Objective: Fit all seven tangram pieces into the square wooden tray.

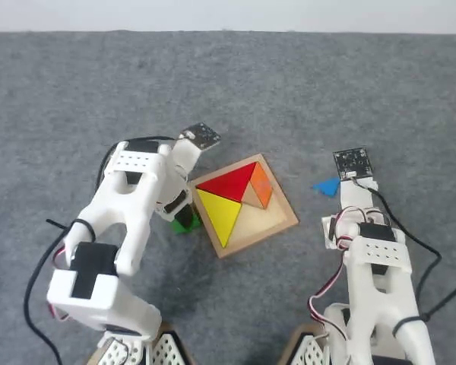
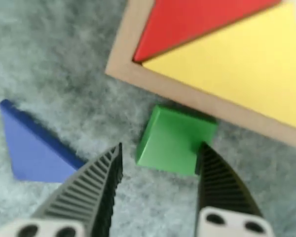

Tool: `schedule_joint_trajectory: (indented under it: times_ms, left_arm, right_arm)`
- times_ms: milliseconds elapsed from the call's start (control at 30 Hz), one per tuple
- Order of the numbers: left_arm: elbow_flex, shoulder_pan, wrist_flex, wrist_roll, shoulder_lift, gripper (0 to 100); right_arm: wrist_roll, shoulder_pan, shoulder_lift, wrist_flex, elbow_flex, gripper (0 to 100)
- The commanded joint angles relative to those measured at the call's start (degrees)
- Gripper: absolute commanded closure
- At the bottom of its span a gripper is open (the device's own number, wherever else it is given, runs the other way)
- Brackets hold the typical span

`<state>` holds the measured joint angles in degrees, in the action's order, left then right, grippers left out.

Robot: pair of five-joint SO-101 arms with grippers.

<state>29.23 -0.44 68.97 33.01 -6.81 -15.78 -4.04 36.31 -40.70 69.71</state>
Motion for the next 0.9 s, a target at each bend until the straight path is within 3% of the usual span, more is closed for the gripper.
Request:
schedule_joint_trajectory:
  times_ms: [0,333,567,700,867]
  left_arm:
    - [1.6,-0.1,-2.2,2.7,0.3,77]
    - [5.9,0.0,-5.1,3.0,0.3,78]
    - [5.8,0.0,-5.2,0.5,0.4,96]
    - [5.8,-0.1,-4.7,0.4,1.0,99]
    - [1.3,-0.5,2.8,0.4,5.1,99]
  right_arm:
    - [0.4,0.5,1.5,1.5,-0.4,95.0]
    - [0.5,0.5,1.5,1.5,-0.4,95.0]
    - [0.4,0.5,1.5,1.5,-0.4,95.0]
    - [0.4,0.5,1.5,1.5,-0.4,95.0]
    - [0.4,0.5,1.5,1.5,-0.4,95.0]
